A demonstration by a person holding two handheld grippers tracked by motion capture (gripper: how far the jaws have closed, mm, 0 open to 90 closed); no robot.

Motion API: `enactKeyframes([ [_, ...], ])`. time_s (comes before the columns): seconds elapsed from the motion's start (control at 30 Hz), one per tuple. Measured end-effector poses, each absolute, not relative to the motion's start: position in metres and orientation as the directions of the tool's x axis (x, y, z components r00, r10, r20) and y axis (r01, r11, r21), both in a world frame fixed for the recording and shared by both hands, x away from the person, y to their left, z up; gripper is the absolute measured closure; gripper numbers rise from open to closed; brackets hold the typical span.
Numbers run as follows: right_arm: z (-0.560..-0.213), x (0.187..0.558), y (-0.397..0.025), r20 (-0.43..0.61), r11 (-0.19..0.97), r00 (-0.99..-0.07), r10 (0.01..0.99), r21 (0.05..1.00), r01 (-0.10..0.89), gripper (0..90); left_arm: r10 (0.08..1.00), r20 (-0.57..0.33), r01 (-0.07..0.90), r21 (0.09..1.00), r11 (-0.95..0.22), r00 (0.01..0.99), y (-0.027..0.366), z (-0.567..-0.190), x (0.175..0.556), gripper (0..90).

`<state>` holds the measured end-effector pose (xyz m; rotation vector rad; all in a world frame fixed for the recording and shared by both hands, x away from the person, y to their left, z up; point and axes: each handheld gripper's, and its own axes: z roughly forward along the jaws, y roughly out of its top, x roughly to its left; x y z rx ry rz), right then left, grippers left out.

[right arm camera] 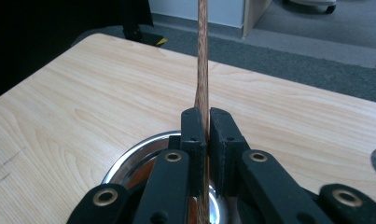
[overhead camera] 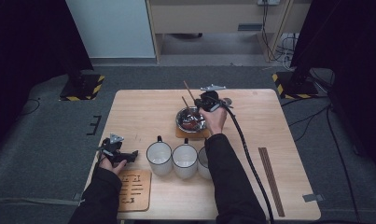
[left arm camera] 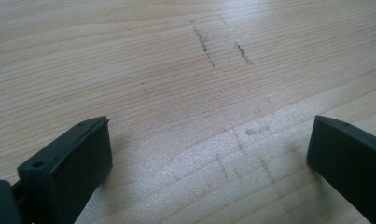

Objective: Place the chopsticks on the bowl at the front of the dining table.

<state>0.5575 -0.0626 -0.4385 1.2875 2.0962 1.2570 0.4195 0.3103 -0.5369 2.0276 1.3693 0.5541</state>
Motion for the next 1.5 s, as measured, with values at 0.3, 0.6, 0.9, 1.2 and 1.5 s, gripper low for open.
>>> enactKeyframes([
  [0.3, -0.455, 0.559, -0.056, 0.126, 0.203, -0.499, 0.857, 0.809, 0.552, 84.8, 0.927, 0.0, 0.666, 0.696, -0.268, 0.374, 0.31, -0.537, 0.419, 0.0],
  [0.6, -0.467, 0.559, -0.058, 0.14, 0.19, -0.481, 0.865, 0.797, 0.573, 84.8, 0.927, 0.0, 0.666, 0.696, -0.269, 0.374, 0.31, -0.537, 0.419, 0.0],
  [0.9, -0.474, 0.56, -0.058, 0.152, 0.182, -0.473, 0.868, 0.789, 0.587, 84.8, 0.928, 0.0, 0.666, 0.696, -0.268, 0.374, 0.31, -0.537, 0.419, 0.0],
  [1.2, -0.481, 0.562, -0.055, 0.141, 0.196, -0.462, 0.876, 0.77, 0.608, 84.8, 0.927, 0.0, 0.666, 0.696, -0.268, 0.374, 0.31, -0.537, 0.419, 0.0],
  [1.5, -0.484, 0.563, -0.054, 0.133, 0.217, -0.464, 0.876, 0.75, 0.625, 84.5, 0.927, -0.001, 0.666, 0.696, -0.269, 0.375, 0.31, -0.537, 0.42, 0.0],
])
